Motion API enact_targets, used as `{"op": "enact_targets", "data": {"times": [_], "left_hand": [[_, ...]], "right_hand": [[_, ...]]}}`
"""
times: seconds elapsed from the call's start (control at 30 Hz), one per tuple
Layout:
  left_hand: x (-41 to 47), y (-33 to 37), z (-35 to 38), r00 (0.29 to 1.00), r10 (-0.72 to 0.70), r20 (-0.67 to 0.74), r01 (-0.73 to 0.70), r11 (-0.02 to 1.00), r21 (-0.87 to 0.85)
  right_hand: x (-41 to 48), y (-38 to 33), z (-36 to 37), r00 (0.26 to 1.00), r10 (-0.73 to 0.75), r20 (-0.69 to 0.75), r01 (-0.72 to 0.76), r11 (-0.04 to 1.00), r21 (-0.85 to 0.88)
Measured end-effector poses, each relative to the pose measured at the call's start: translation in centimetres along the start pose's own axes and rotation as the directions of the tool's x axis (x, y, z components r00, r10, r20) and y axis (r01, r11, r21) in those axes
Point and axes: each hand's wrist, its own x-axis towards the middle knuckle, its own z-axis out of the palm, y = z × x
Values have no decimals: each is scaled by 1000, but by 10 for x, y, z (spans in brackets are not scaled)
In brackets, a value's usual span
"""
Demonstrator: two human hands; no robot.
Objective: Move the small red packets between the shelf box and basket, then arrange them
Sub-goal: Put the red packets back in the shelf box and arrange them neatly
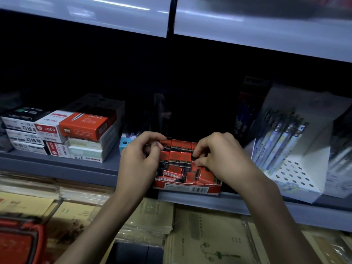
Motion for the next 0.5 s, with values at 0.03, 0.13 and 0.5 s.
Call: {"op": "enact_targets", "data": {"times": [0.03, 0.13, 0.5], "left_hand": [[0, 0, 0, 1000, -1, -1, 1, 1000, -3], [0, -1, -1, 1000, -4, 4, 4, 1000, -13], [-1, 0, -2, 1000, -23, 13, 24, 999, -28]], "right_hand": [[0, 0, 1, 1000, 1, 5, -1, 1000, -3], [-1, -1, 0, 1000, -3, 7, 3, 1000, 4], [-12, -4, -15, 983, 25, 180, 1, 990, -143]]}}
